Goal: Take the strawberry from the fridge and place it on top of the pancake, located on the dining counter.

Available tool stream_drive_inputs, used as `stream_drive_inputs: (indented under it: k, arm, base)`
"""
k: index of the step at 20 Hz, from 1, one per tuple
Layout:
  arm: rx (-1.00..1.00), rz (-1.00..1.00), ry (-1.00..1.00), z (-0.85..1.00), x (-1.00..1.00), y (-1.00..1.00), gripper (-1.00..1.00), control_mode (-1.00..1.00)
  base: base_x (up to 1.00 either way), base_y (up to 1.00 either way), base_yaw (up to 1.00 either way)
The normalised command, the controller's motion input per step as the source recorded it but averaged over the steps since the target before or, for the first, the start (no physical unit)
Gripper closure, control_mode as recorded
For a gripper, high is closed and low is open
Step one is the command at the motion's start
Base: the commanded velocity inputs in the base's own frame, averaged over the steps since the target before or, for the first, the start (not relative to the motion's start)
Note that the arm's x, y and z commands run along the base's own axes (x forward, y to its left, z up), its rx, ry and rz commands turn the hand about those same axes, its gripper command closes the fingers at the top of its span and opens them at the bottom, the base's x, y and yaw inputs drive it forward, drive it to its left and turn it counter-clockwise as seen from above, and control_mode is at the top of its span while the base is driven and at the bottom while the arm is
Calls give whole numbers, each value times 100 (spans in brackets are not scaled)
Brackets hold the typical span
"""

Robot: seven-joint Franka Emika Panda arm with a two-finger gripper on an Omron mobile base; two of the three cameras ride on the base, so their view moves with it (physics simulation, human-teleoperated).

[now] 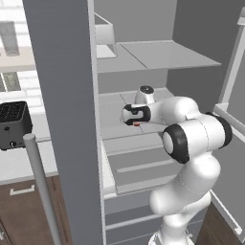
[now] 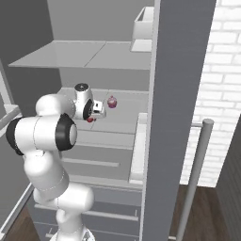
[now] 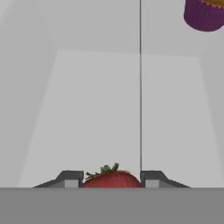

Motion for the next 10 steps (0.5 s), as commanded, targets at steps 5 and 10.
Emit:
stream_drive_inputs:
  k: [5, 10]
  arm:
    - [0, -8, -6, 4, -41, -7, 100, -100]
    - [0, -16, -18, 23, -88, -29, 100, -100]
  base:
    - [0, 0, 0]
    - [0, 0, 0]
